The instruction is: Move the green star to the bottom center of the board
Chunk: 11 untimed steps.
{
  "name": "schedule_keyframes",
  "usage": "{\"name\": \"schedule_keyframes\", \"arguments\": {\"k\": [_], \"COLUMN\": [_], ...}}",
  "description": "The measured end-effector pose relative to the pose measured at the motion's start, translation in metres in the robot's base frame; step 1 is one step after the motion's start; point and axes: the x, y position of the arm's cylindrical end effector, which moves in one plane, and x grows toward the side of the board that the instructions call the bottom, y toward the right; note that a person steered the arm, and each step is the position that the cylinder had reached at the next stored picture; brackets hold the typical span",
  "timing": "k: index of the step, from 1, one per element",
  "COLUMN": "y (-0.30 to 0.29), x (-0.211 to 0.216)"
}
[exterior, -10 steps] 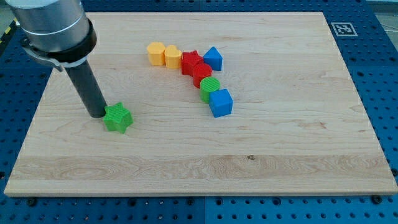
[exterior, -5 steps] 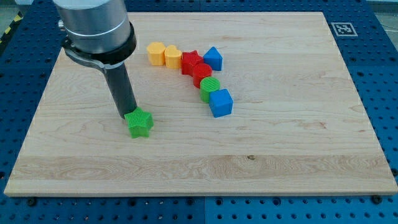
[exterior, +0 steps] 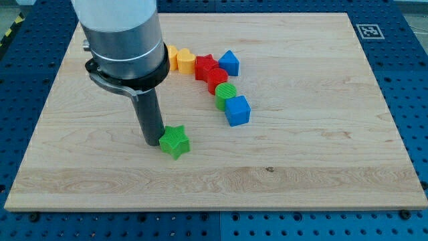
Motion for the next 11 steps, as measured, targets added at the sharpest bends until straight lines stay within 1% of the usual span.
{"name": "schedule_keyframes", "arguments": {"k": [1,3,5,8,11], "y": [0.0,0.02,0.043,0.058,0.078], "x": [0.0,0.001,0.011,0.013,0.027]}}
